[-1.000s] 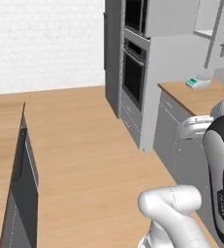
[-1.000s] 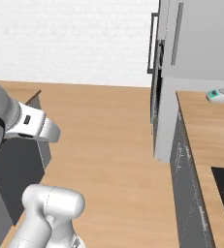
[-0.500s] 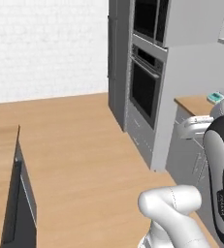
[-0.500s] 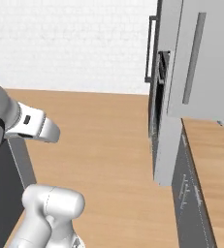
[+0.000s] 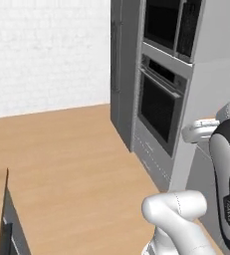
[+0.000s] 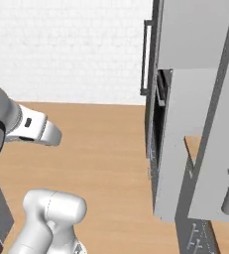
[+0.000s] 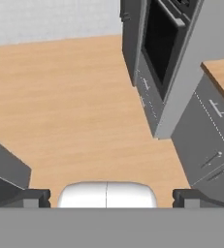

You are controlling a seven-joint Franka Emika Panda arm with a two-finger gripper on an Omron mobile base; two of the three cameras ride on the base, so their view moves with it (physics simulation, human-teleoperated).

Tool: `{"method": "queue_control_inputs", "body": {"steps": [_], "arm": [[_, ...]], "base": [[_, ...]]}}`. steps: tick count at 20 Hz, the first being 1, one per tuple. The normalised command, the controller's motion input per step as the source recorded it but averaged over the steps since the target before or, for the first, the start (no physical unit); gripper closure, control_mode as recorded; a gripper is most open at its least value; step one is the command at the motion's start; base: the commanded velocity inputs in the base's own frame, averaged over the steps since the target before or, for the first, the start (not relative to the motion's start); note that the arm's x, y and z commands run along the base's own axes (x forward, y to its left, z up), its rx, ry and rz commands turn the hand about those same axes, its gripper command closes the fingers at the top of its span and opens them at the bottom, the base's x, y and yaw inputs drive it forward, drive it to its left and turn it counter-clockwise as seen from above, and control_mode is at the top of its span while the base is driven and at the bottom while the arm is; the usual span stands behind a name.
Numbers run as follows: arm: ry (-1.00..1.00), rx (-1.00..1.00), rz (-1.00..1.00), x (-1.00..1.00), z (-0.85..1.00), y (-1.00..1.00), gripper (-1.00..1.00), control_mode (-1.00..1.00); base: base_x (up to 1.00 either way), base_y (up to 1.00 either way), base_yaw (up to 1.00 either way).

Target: Gather all objects into one cabinet and sort the glasses and bowls to opposite sides.

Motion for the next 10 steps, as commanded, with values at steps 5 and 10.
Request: {"method": "queue_control_inputs", "body": {"steps": [5,10], "arm": [[0.0,0.0,0.0,0.0,0.0,0.0,-1.0,1.0],[0.0,0.0,0.0,0.0,0.0,0.0,-1.0,1.0]], "base": [[0.82,0.12,-0.61],[0.52,0.14,-0.75]]}}
